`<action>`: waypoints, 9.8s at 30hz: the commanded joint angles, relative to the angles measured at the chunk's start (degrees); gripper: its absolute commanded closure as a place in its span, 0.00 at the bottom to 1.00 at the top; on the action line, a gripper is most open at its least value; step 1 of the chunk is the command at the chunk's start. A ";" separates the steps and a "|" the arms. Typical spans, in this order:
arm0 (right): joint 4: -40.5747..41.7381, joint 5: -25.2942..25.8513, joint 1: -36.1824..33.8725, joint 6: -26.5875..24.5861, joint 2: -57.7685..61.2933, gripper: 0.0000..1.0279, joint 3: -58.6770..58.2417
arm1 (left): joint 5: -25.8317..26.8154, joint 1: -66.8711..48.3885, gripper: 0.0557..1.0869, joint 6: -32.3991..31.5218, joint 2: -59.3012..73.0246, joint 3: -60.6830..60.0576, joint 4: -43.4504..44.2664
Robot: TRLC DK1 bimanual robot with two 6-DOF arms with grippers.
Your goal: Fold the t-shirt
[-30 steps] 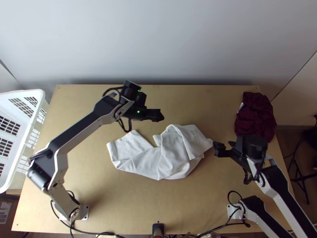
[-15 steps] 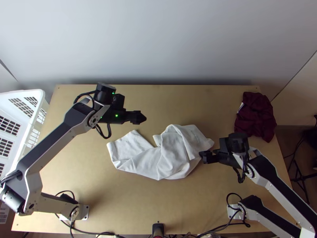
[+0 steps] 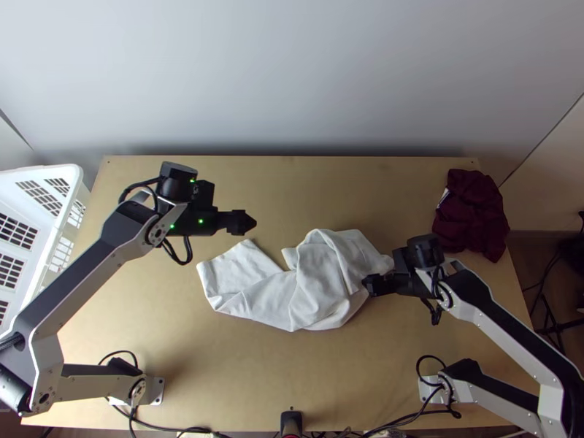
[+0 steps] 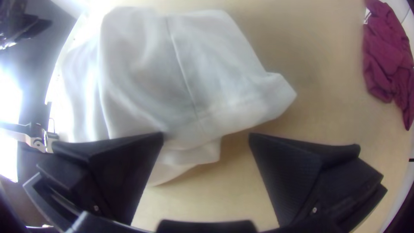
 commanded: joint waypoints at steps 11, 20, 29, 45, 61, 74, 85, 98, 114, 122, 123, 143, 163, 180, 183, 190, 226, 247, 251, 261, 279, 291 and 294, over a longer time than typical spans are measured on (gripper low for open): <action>3.09 0.07 0.83 -0.36 5.59 0.83 4.50 | -0.36 1.18 0.07 -0.11 -2.26 -4.88 1.34; 3.09 0.78 0.57 -0.71 2.34 0.97 3.79 | -0.36 2.59 0.07 0.06 -4.37 -7.96 1.70; -8.78 4.56 -3.65 -2.82 -1.70 0.97 23.74 | -0.01 1.36 0.07 1.65 -10.78 -11.91 0.73; -16.69 14.05 0.57 -4.22 5.15 0.97 57.06 | 0.43 -9.98 0.07 9.12 -18.08 -23.86 -7.36; -16.78 15.81 3.21 -2.12 5.68 0.97 58.02 | -4.14 -24.22 0.07 15.71 -18.43 -33.88 3.28; -19.68 15.46 2.33 -1.24 6.21 0.97 59.52 | -14.25 -26.42 0.07 24.15 -8.85 -36.43 16.64; -20.21 15.10 1.19 -0.53 7.00 0.97 60.04 | -11.44 -25.01 0.97 26.96 -1.99 -36.08 16.11; -20.65 15.10 -0.04 -0.62 6.91 0.97 60.04 | 9.48 -0.31 0.97 23.00 -21.07 -7.25 -8.41; -19.59 15.10 0.22 -0.62 9.02 0.97 61.80 | 42.35 43.72 0.97 2.26 -7.09 4.17 -2.70; -19.68 15.10 0.22 -0.36 9.02 0.97 60.31 | 36.37 42.84 0.97 3.58 5.48 -4.35 1.34; -19.68 15.02 0.22 -0.27 9.02 0.97 59.96 | 36.11 42.58 0.97 3.67 6.62 -5.58 2.22; -19.59 15.10 0.13 -0.18 7.88 0.97 55.91 | 31.36 42.05 0.07 22.83 -7.09 -18.59 -8.50; -19.50 15.02 0.04 0.08 5.33 0.97 53.98 | 16.51 -4.44 0.06 14.57 -13.24 -27.82 -0.41; -20.73 14.75 -0.48 0.17 4.27 0.97 54.07 | -6.08 -15.34 0.06 -1.17 2.58 -15.95 22.44; -20.73 14.75 -0.57 0.17 4.27 0.97 54.07 | -6.08 -20.44 0.06 -1.25 2.93 -15.25 22.35; -20.65 14.66 -0.57 0.17 4.36 0.97 54.07 | -7.92 -27.21 0.46 3.23 6.09 -15.78 21.65; -19.85 13.61 -0.57 0.79 4.98 0.97 53.80 | -27.35 -23.16 0.10 27.22 -4.89 -28.61 25.43; -20.21 13.61 -2.07 0.43 4.36 0.97 54.15 | -23.04 -22.46 0.97 32.23 -11.40 -32.57 29.03; -20.29 13.52 -1.45 0.26 4.27 0.97 53.63 | -16.80 -18.07 0.97 30.47 -28.01 -35.03 21.03; -19.50 12.99 1.36 -6.25 10.95 0.64 44.93 | -6.69 -23.60 0.97 31.09 -46.99 -26.59 -11.58; -13.70 12.47 -0.40 -4.40 17.90 0.04 45.98 | 4.73 -25.36 0.97 22.74 -40.40 3.21 -27.48; -13.79 12.47 -0.40 -3.35 12.89 0.04 36.66 | 5.00 -10.77 0.97 -2.66 -27.04 16.48 8.73; -13.70 12.47 -0.22 -3.08 12.01 0.04 34.38 | 5.88 0.39 0.97 -8.37 -19.92 16.13 15.32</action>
